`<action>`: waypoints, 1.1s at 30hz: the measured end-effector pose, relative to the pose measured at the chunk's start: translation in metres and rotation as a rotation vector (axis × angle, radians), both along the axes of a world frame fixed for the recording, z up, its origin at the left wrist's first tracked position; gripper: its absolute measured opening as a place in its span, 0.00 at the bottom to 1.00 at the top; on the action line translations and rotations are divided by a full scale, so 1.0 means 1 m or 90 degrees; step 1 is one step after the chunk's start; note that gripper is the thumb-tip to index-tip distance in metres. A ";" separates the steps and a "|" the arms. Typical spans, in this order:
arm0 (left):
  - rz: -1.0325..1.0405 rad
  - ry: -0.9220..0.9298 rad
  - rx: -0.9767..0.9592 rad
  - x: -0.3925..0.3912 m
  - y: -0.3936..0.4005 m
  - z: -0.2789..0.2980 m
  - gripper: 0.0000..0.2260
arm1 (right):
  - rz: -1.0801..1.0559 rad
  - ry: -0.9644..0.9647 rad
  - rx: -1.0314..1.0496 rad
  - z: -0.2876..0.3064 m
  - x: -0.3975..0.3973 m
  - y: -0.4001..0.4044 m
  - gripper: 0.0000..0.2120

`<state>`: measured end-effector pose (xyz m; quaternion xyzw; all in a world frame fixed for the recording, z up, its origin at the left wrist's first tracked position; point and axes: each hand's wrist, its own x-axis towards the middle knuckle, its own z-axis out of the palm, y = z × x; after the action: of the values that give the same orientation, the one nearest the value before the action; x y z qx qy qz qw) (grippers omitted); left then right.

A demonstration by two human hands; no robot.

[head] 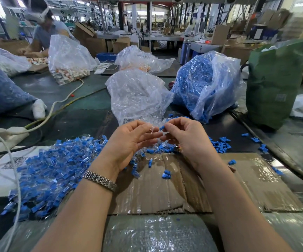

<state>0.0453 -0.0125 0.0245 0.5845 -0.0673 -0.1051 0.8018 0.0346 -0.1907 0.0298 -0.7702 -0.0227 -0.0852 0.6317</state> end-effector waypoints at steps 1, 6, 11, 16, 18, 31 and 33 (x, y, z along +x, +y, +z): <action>-0.001 0.007 -0.016 0.000 0.000 0.000 0.16 | 0.004 -0.002 -0.004 0.001 -0.001 0.000 0.03; 0.015 0.035 -0.065 0.003 0.003 -0.001 0.14 | -0.004 -0.055 -0.009 0.004 -0.004 0.002 0.03; -0.033 0.058 -0.125 0.002 0.004 0.000 0.12 | 0.010 -0.113 -0.043 0.008 -0.007 0.004 0.03; -0.042 0.045 -0.117 0.001 0.004 -0.001 0.13 | 0.024 -0.150 -0.115 0.008 -0.010 0.005 0.02; -0.046 0.036 -0.117 0.001 0.005 -0.001 0.12 | 0.033 -0.165 -0.156 0.008 -0.011 0.005 0.02; -0.051 -0.007 -0.045 -0.004 0.008 0.004 0.09 | 0.086 -0.214 -0.240 0.008 -0.013 0.004 0.03; -0.031 -0.018 -0.026 -0.005 0.007 0.004 0.09 | 0.081 -0.225 -0.265 0.007 -0.013 0.004 0.03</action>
<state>0.0402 -0.0056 0.0283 0.5673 -0.0948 -0.1148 0.8099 0.0218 -0.1864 0.0373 -0.8537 -0.1980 -0.1715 0.4501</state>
